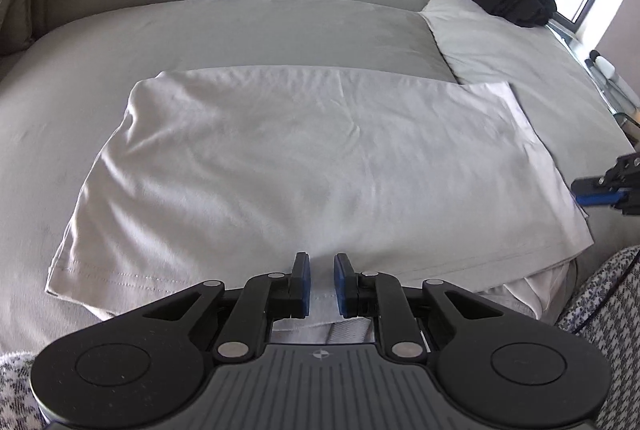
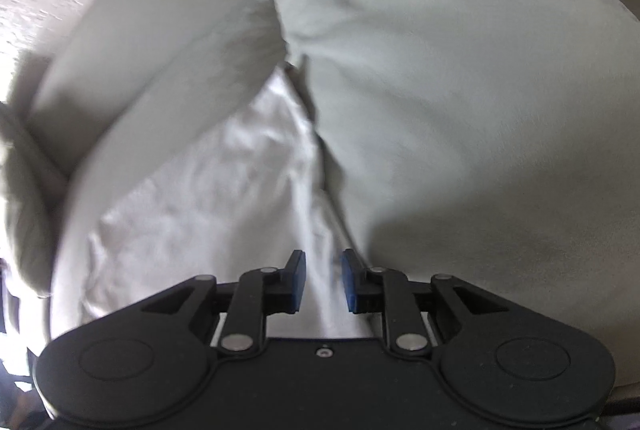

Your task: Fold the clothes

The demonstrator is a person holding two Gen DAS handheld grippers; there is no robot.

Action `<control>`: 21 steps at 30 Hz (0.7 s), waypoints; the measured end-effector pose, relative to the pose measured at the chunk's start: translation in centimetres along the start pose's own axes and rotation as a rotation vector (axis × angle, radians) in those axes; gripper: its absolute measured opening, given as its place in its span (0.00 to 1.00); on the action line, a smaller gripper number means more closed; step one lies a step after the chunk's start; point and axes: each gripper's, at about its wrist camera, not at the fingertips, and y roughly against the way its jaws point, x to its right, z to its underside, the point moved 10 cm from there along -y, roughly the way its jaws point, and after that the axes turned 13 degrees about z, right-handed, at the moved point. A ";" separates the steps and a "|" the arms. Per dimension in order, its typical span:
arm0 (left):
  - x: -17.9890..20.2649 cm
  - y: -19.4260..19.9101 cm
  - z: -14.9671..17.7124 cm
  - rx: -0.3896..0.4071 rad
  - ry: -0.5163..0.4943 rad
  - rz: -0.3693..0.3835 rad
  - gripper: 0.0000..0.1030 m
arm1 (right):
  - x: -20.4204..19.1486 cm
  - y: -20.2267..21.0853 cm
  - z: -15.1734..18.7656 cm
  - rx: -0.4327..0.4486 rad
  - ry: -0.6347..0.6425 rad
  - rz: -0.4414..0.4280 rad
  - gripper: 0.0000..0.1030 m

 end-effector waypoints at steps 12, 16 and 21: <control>-0.2 -0.6 0.0 -0.006 0.007 -0.011 0.15 | -0.6 -1.2 0.2 -0.066 0.012 -0.044 0.26; -0.2 -0.6 0.0 -0.008 0.004 -0.013 0.15 | -0.8 -2.6 -0.9 -0.055 -0.083 -0.117 0.26; -0.2 -0.7 0.0 -0.005 0.010 -0.007 0.15 | -0.2 -2.6 -1.2 -0.009 -0.131 -0.086 0.05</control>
